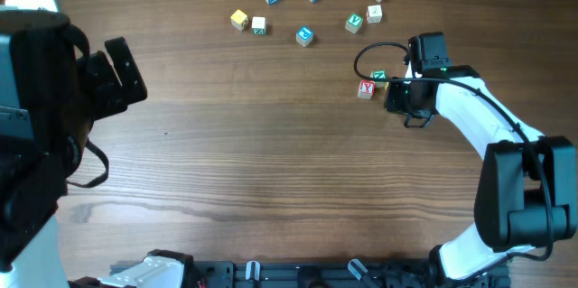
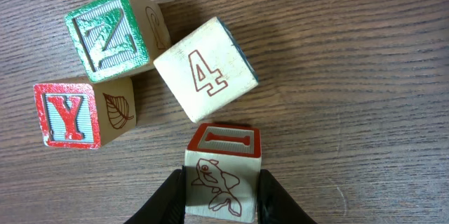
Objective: Form a circle
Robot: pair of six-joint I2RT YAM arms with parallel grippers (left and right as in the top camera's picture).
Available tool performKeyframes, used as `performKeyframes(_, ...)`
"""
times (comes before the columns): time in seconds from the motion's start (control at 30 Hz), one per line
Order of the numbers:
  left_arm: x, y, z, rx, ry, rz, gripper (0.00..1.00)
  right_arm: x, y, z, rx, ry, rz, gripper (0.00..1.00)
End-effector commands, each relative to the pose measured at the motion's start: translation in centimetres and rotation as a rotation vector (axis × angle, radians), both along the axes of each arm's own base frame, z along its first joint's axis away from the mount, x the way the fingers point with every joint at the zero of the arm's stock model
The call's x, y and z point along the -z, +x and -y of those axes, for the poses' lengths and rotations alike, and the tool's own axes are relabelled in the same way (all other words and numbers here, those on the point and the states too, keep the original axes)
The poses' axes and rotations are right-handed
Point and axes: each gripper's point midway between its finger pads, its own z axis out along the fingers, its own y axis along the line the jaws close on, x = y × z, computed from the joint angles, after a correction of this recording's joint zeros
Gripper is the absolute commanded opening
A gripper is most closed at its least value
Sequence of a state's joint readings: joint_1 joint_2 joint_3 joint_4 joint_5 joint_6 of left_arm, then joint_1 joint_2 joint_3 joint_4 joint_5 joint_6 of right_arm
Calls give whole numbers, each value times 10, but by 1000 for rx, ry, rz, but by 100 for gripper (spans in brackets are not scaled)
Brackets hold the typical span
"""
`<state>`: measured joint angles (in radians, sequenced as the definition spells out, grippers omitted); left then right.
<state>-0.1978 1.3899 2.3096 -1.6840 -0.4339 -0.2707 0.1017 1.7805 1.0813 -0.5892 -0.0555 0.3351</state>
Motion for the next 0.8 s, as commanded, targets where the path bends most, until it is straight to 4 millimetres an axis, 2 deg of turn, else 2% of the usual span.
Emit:
performKeyframes(0.0, 0, 0, -3, -12, 10, 0, 100, 8, -4, 0, 7, -1, -23, 29)
performKeyframes(0.13, 0, 0, -3, -12, 10, 0, 100, 8, -4, 0, 8, -1, -24, 29)
performKeyframes(0.23, 0, 0, -3, -12, 10, 0, 100, 8, -3, 0, 7, -2, -20, 41)
performKeyframes(0.5, 0, 0, -3, -12, 10, 0, 100, 8, -3, 0, 7, -1, -18, 49)
performKeyframes(0.7, 0, 0, -3, -12, 10, 0, 100, 9, -7, -1, 5, 5, -34, 50)
performKeyframes(0.77, 0, 0, -3, -12, 10, 0, 100, 8, -10, -10, -9, 53, -49, 50)
